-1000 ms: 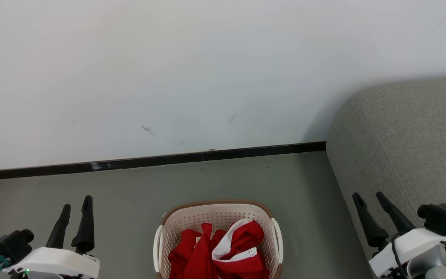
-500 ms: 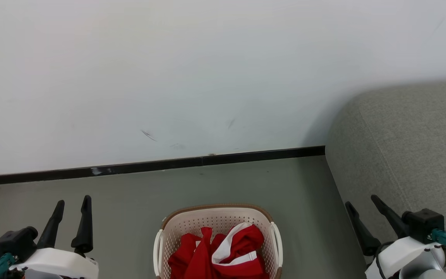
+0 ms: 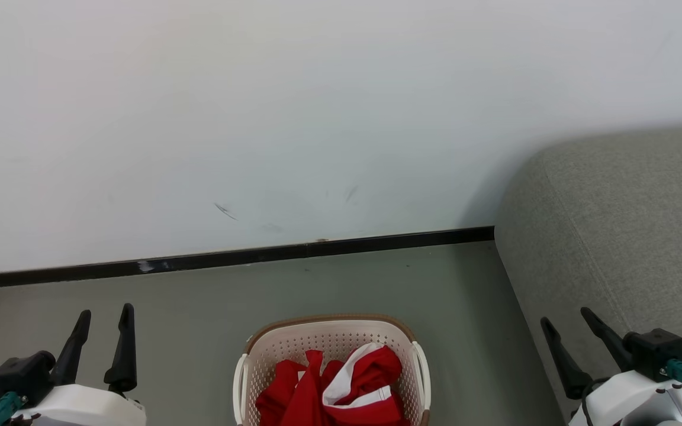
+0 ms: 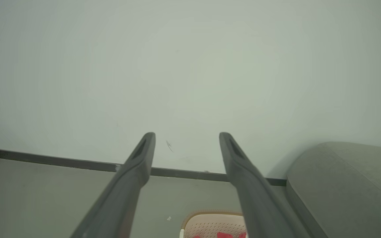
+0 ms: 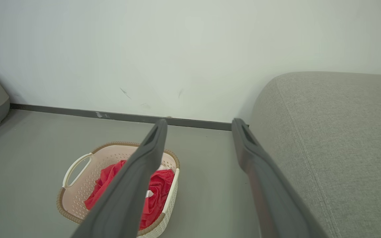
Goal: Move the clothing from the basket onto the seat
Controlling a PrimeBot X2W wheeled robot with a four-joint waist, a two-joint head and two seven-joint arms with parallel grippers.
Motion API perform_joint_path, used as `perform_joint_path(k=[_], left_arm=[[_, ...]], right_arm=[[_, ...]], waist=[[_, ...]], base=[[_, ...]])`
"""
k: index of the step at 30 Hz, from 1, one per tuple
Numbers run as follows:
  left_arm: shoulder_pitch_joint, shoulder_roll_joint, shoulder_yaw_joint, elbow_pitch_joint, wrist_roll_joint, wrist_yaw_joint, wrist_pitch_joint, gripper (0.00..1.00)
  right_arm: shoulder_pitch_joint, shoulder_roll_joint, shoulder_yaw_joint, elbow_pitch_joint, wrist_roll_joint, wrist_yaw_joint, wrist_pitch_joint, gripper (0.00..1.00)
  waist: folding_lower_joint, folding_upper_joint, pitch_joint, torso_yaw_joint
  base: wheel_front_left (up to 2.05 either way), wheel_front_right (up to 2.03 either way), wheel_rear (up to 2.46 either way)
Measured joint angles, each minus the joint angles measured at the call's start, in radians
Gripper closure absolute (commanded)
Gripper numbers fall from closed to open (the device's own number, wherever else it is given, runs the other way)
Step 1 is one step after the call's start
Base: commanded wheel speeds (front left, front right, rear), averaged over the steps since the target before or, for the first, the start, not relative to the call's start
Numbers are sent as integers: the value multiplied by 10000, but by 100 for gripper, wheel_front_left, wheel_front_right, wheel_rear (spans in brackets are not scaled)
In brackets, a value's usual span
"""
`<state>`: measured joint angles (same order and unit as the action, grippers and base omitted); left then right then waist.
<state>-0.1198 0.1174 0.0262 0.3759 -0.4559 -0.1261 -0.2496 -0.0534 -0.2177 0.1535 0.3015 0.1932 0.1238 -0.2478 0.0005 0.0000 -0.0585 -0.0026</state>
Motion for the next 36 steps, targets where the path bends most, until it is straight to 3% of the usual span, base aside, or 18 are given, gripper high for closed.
perform_joint_path(k=[9, 36], left_arm=[[3, -199, 313, -67, 15, 0, 0, 0], [-117, -318, 399, -86, 201, 0, 0, 0]], right_arm=[[-21, 21, -516, -58, -102, 0, 0, 0], [-139, 330, -625, -65, -297, 0, 0, 0]], waist=[[0, 0, 238, -42], [-2, 0, 270, -86]], base=[[0, 0, 0], [0, 0, 0]])
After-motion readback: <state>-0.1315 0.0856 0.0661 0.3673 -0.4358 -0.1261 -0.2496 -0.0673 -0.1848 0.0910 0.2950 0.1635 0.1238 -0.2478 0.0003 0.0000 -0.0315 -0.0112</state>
